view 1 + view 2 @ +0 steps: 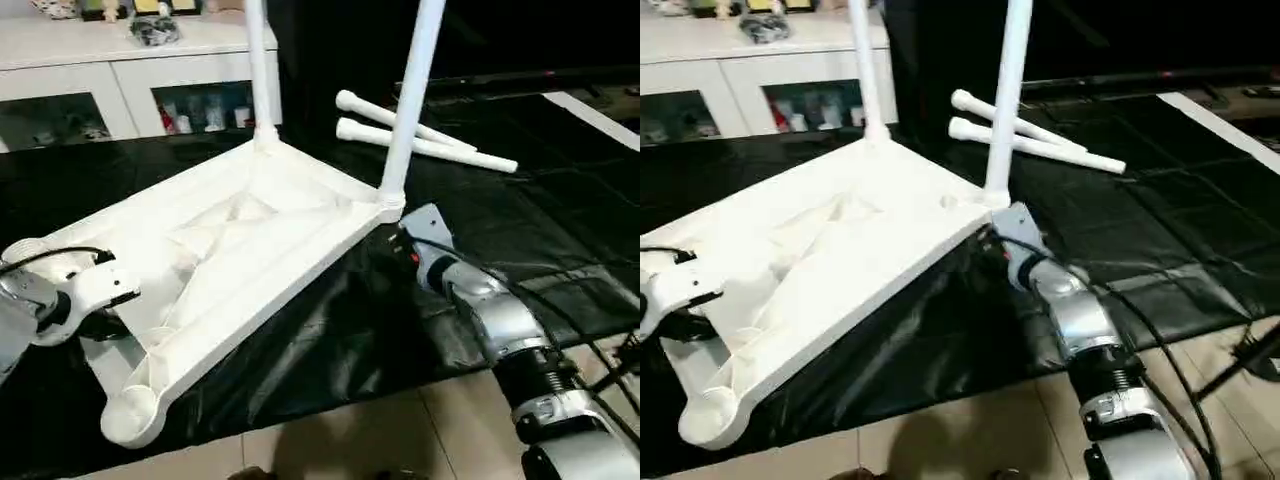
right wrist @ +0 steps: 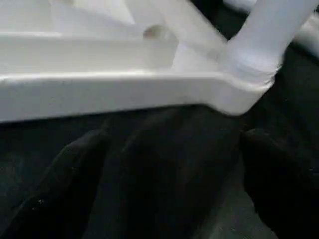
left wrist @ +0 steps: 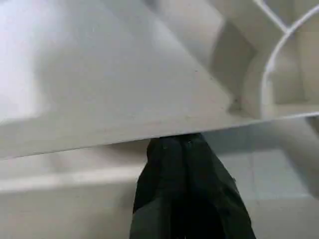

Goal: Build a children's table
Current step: Rotate table base

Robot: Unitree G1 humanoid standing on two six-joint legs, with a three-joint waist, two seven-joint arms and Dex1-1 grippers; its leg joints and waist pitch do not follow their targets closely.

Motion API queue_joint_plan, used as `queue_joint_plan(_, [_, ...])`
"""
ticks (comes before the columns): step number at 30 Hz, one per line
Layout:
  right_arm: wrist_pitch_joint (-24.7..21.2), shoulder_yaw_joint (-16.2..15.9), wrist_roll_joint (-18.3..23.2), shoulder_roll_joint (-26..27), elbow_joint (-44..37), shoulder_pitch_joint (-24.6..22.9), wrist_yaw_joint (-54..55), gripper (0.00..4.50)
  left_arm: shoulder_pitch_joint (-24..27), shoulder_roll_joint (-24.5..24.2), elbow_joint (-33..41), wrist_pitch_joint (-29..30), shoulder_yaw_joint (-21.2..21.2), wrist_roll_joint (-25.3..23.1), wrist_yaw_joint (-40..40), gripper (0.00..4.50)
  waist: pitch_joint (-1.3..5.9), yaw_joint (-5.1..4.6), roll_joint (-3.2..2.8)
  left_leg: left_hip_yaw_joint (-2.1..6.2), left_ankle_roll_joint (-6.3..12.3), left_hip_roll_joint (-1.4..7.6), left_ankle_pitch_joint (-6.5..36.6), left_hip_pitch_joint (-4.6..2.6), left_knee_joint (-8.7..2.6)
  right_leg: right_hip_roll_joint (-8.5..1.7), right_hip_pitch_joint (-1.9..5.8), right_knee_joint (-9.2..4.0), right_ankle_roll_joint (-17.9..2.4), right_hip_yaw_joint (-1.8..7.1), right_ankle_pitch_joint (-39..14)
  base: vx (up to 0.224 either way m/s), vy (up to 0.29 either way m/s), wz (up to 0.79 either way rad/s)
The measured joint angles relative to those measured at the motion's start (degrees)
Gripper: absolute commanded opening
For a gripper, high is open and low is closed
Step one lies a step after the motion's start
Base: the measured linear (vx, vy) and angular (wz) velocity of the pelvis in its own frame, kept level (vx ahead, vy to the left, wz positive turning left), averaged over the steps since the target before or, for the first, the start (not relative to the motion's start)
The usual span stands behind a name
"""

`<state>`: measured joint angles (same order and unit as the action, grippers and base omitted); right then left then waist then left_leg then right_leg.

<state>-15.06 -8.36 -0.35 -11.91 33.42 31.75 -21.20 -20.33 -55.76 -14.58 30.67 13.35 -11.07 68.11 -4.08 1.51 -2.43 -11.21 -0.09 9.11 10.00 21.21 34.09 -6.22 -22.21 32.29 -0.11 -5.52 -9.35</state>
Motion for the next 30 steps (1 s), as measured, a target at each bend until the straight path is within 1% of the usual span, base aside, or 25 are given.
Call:
queue_joint_plan(1, [0.04,-0.07,0.06,0.61,0.89,0.29,-0.22,4.50,0.07,-0.26,0.66,0.00,-0.04,0.21,0.44,0.03,-0.09,0.09,-0.05,-0.13,0.00,0.04,0.00,-0.06,-0.26,0.01,-0.08,0.32,-0.67,-0.05,-0.57,0.000,0.000,0.00])
queue_joint_plan(2, [0.14,-0.11,0.12,1.47,2.68,0.97,-0.52,4.50,0.32,-0.56,1.98,0.01,-0.17,0.82,1.36,0.03,-0.13,0.35,0.03,-0.49,-0.01,0.07,0.00,-0.19,-0.66,-0.01,-0.40,1.41,-1.44,0.11,-2.11,0.000,0.000,0.00])
queue_joint_plan(3, [0.23,-0.26,0.11,1.96,3.91,1.59,-0.55,4.50,0.45,-0.69,3.03,-0.02,-0.20,1.57,2.21,0.03,-0.12,0.58,0.29,-1.01,-0.01,0.08,-0.01,-0.40,-1.01,-0.05,-0.83,2.12,-1.99,0.46,-3.16,0.000,0.000,0.00])
queue_joint_plan(4, [0.56,-0.49,0.02,2.37,5.26,2.31,-0.59,4.50,0.82,-0.79,4.22,-0.07,-0.35,2.56,3.17,0.03,-0.15,0.65,0.70,-1.66,-0.15,0.10,0.08,-0.73,-1.40,-0.11,-1.42,2.19,-1.92,0.95,-3.20,0.010,-0.076,0.17])
queue_joint_plan(5, [1.02,-0.71,-0.06,3.14,7.73,3.88,-0.73,4.50,2.13,-1.36,6.45,-0.18,-0.53,3.85,5.13,0.03,-0.38,0.97,1.05,-1.14,-1.55,-0.02,2.39,-0.91,0.49,-0.28,-1.50,1.71,-1.69,0.86,-3.12,0.000,0.000,0.00])
queue_joint_plan(6, [1.51,-0.77,-0.07,3.86,9.03,4.95,-1.01,4.50,3.12,-1.85,7.61,-0.19,-0.31,4.70,6.67,0.03,-0.40,1.47,0.65,0.81,-1.52,-0.06,4.30,-1.45,2.29,-0.57,-1.06,1.55,-1.62,-0.19,-3.12,0.000,0.000,0.00])
queue_joint_plan(7, [2.09,-0.78,-0.07,4.42,10.10,6.04,-1.27,4.50,3.24,-2.08,8.23,-0.32,0.07,4.92,7.70,0.03,-0.73,1.44,0.19,1.96,-1.76,-0.04,4.15,-1.20,2.08,-0.71,-0.54,1.25,-1.48,-1.53,-3.16,0.051,0.022,-0.25])
queue_joint_plan(8, [2.74,-0.78,-0.04,5.03,11.45,6.60,-1.66,4.50,3.69,-2.09,8.94,-0.56,0.55,5.06,8.39,0.03,-0.93,1.01,-0.17,2.47,-2.11,0.50,3.87,-1.22,2.09,-0.19,-0.01,0.45,-1.45,-2.38,-3.29,0.000,0.000,0.00])
queue_joint_plan(9, [3.16,-0.77,-0.02,5.73,12.69,6.91,-1.83,4.50,4.06,-2.39,8.95,-0.58,0.64,5.08,8.71,0.03,-1.27,0.44,-0.93,2.79,-2.26,0.94,3.80,-1.10,2.01,0.13,0.59,0.57,-1.46,-3.04,-3.55,0.000,0.000,0.00])
queue_joint_plan(10, [3.51,-0.74,0.03,6.33,13.83,7.04,-2.00,4.50,4.06,-2.52,8.99,-0.58,0.64,5.05,8.82,0.03,-1.27,0.45,-0.61,2.66,-2.36,1.00,3.74,-0.99,1.85,0.15,0.60,2.30,-2.61,-2.99,-4.53,-0.072,0.004,0.01])
queue_joint_plan(11, [4.18,-0.62,0.11,6.69,15.22,7.13,-2.37,4.50,4.04,-2.34,9.24,-0.57,0.61,5.10,8.77,0.03,-0.98,0.79,0.08,1.61,-2.37,1.07,3.73,-1.09,1.74,0.04,1.22,5.74,-3.90,-2.49,-5.10,0.000,0.000,0.00])
queue_joint_plan(12, [4.61,-0.42,0.22,6.87,16.10,7.52,-2.52,4.50,4.08,-2.16,9.44,-0.57,0.61,5.19,8.67,0.03,-0.52,1.54,0.99,0.60,-2.47,0.74,3.67,-1.06,1.54,-0.07,2.15,7.47,-4.03,-1.05,-5.32,0.000,0.000,0.00])
queue_joint_plan(13, [5.07,-0.22,0.28,7.01,16.97,8.40,-2.59,4.50,4.10,-1.65,9.54,-0.41,0.44,5.23,8.36,0.03,-0.15,2.07,2.07,-0.14,-2.75,0.53,3.51,-1.24,1.17,-0.07,1.93,7.44,-0.64,0.42,-5.92,0.062,-0.089,-0.03])
queue_joint_plan(14, [5.81,-0.05,0.39,7.51,17.52,9.19,-2.68,4.50,4.38,-1.07,9.72,0.02,0.47,5.73,8.29,0.03,-0.18,2.79,1.88,0.47,-3.04,0.05,3.71,-0.73,0.94,-0.20,0.74,7.18,-0.46,0.54,-5.92,0.048,-0.091,-0.07])
queue_joint_plan(15, [6.41,0.00,0.44,7.87,18.18,9.64,-2.79,4.50,4.44,-0.63,10.34,0.29,0.51,6.29,8.39,0.03,0.09,3.70,1.58,0.81,-3.02,0.07,3.65,-0.29,0.70,-0.06,0.78,7.10,-0.53,0.52,-5.88,0.048,-0.091,-0.07])
queue_joint_plan(16, [6.85,0.19,0.58,7.93,19.13,10.13,-2.90,4.50,4.48,-0.47,11.01,0.54,0.51,6.66,8.42,0.03,0.24,4.13,1.34,1.25,-3.14,0.14,2.97,0.01,0.56,0.20,0.62,7.07,-0.73,0.21,-5.67,0.062,-0.085,-0.03])
queue_joint_plan(17, [7.12,0.55,0.67,7.89,19.80,10.70,-2.97,4.50,4.47,0.05,12.02,0.59,0.51,7.42,8.65,0.03,0.46,4.29,0.78,1.42,-2.96,0.94,0.03,0.30,0.20,1.14,0.33,7.08,-1.27,-0.03,-5.22,0.071,-0.062,-0.05])
queue_joint_plan(18, [7.54,0.97,0.73,8.05,20.40,11.11,-2.98,4.50,4.48,0.38,12.30,0.66,0.51,7.87,8.69,0.03,0.45,4.25,0.66,1.50,-3.08,1.45,-1.13,0.65,0.34,1.61,0.19,7.11,-1.40,-0.12,-5.04,0.071,-0.062,-0.05])
queue_joint_plan(19, [8.22,1.19,0.73,8.49,20.95,11.37,-3.00,4.50,4.45,0.92,12.30,0.81,0.48,8.28,8.62,0.03,0.47,4.06,0.71,1.51,-3.12,1.73,-1.11,0.94,0.29,2.05,0.07,6.75,-1.67,-0.08,-4.88,0.000,0.000,0.00])
queue_joint_plan(20, [9.05,1.32,0.72,8.85,21.96,11.90,-2.97,4.50,4.40,1.85,12.34,1.06,0.42,8.86,8.58,0.03,0.47,3.82,0.71,1.46,-3.15,1.83,-1.09,1.15,0.21,2.15,-0.12,6.57,-1.86,-0.06,-4.76,0.000,0.000,0.00])
queue_joint_plan(26, [11.39,1.84,0.73,10.41,24.72,12.82,-3.12,4.50,3.92,5.43,14.14,1.80,0.21,11.51,8.37,0.03,0.46,2.69,0.80,1.33,-3.14,1.80,-1.01,1.69,0.17,2.15,-0.66,6.45,-1.85,0.07,-4.73,0.000,0.000,0.00])
queue_joint_plan(30, [12.38,1.92,0.70,11.09,26.50,13.47,-3.23,4.50,3.64,8.03,14.42,1.40,0.21,11.85,6.37,0.03,0.45,1.87,0.84,1.34,-3.13,1.81,-1.01,1.71,0.19,2.15,-0.68,6.44,-1.85,0.07,-4.70,0.000,0.000,0.00])
